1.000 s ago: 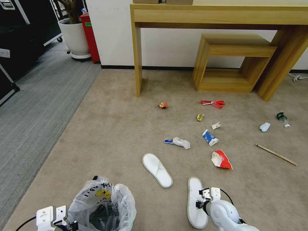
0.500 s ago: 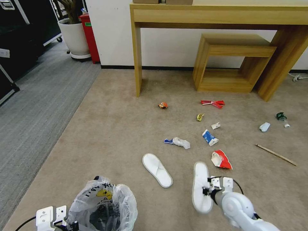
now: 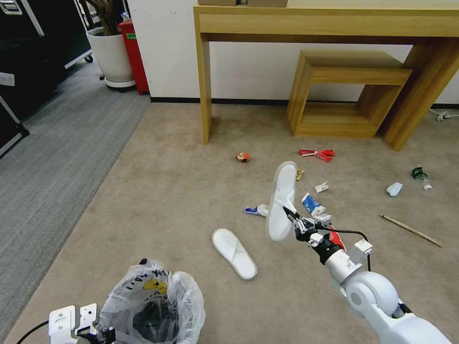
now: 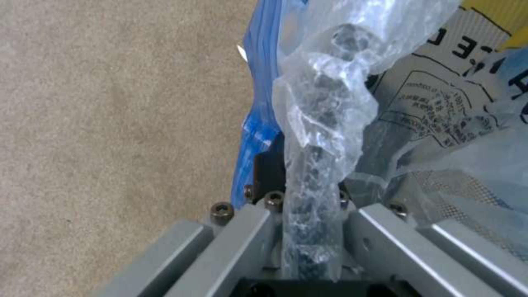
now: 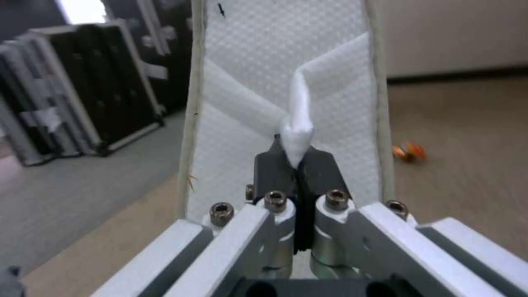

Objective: Pick up the trash bin and place the garbage on the floor into it.

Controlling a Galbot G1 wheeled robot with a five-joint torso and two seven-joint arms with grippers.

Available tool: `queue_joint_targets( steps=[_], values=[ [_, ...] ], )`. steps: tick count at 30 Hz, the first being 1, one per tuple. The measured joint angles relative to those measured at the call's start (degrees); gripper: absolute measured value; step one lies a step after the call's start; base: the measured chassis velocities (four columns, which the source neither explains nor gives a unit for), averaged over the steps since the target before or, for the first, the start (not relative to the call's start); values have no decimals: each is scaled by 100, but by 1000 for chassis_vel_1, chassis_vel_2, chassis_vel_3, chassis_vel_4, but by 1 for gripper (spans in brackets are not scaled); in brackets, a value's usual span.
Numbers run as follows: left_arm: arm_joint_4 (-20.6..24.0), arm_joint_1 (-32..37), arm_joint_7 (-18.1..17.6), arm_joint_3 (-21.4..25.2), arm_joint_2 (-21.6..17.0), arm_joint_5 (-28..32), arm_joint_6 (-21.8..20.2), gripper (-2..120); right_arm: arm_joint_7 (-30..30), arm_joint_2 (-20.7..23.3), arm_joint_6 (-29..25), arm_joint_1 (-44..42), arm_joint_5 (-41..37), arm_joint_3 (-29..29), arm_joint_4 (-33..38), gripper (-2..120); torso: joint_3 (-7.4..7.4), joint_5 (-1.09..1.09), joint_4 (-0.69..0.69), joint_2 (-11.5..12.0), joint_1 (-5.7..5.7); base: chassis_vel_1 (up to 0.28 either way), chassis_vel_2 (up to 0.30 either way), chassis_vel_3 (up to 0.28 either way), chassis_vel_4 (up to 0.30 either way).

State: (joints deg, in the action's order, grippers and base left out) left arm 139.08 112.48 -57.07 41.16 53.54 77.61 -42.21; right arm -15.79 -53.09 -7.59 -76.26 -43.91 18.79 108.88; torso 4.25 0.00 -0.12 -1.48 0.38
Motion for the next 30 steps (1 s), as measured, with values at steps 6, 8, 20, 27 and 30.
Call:
queue_joint_targets(
  steps=[6, 8, 20, 27, 30],
  values=[
    [115, -14, -53, 198, -189, 253, 27, 0, -659, 1, -264, -92, 80, -8, 28, 0, 0, 0, 0, 0, 0, 0, 0, 0, 0],
    [179, -55, -109, 342, -313, 467, 52, 0, -768, -4, -320, -113, 129, 3, 71, 0, 0, 0, -1, 0, 0, 0, 0, 0, 0],
    [372, -176, -422, 833, -821, 1472, 147, 0, -1425, -78, -435, -202, 137, 126, 300, 0, 0, 0, -1, 0, 0, 0, 0, 0, 0],
    [417, -226, -558, 897, -525, 1788, 167, 0, -1743, -137, -772, -116, 304, 129, 295, 0, 0, 0, 0, 0, 0, 0, 0, 0, 0],
    [421, -249, -642, 923, -445, 1928, 189, 0, -1915, -149, -843, -80, 407, 159, 295, 0, 0, -1, -1, 0, 0, 0, 0, 0, 0]
  ],
)
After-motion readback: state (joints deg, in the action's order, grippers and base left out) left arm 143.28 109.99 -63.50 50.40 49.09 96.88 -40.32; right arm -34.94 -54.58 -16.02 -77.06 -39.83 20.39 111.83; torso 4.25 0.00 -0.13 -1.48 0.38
